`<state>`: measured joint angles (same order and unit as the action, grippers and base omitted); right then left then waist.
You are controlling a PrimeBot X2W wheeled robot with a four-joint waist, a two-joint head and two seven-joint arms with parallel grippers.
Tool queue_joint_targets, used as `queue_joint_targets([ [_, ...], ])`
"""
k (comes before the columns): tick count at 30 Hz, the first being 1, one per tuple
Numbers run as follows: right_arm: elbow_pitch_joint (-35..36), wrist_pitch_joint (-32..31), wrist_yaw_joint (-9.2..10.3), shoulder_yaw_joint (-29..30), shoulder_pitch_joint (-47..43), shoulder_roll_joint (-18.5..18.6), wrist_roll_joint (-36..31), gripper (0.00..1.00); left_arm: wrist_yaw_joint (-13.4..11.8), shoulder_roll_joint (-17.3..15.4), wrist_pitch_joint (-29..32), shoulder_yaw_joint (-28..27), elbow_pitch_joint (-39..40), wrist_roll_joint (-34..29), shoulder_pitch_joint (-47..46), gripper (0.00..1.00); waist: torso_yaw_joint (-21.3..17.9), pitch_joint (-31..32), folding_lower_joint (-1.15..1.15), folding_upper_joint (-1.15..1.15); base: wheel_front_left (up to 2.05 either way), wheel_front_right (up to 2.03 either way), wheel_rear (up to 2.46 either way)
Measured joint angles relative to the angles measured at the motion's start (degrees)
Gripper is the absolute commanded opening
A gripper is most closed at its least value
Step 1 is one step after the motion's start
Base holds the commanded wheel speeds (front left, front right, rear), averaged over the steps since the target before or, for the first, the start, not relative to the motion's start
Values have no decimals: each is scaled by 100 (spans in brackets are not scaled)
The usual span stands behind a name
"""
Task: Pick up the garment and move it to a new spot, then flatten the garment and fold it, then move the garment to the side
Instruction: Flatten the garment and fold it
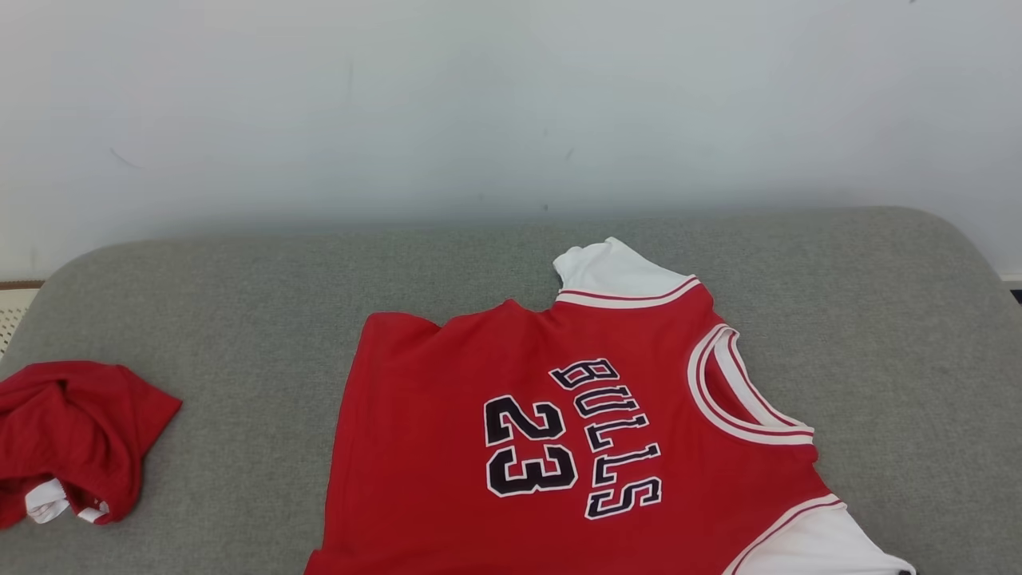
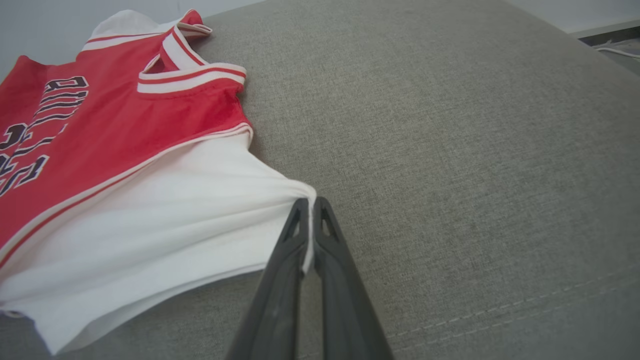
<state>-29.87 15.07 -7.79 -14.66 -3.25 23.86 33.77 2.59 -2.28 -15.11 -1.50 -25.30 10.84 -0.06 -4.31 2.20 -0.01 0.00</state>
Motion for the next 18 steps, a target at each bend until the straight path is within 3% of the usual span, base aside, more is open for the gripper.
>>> queue_joint_targets([
  [18, 550, 3, 25, 90, 677, -92, -157, 0, 134, -45, 0, 519, 898, 100, -422, 0, 248, -265, 1, 1, 0, 0, 0],
])
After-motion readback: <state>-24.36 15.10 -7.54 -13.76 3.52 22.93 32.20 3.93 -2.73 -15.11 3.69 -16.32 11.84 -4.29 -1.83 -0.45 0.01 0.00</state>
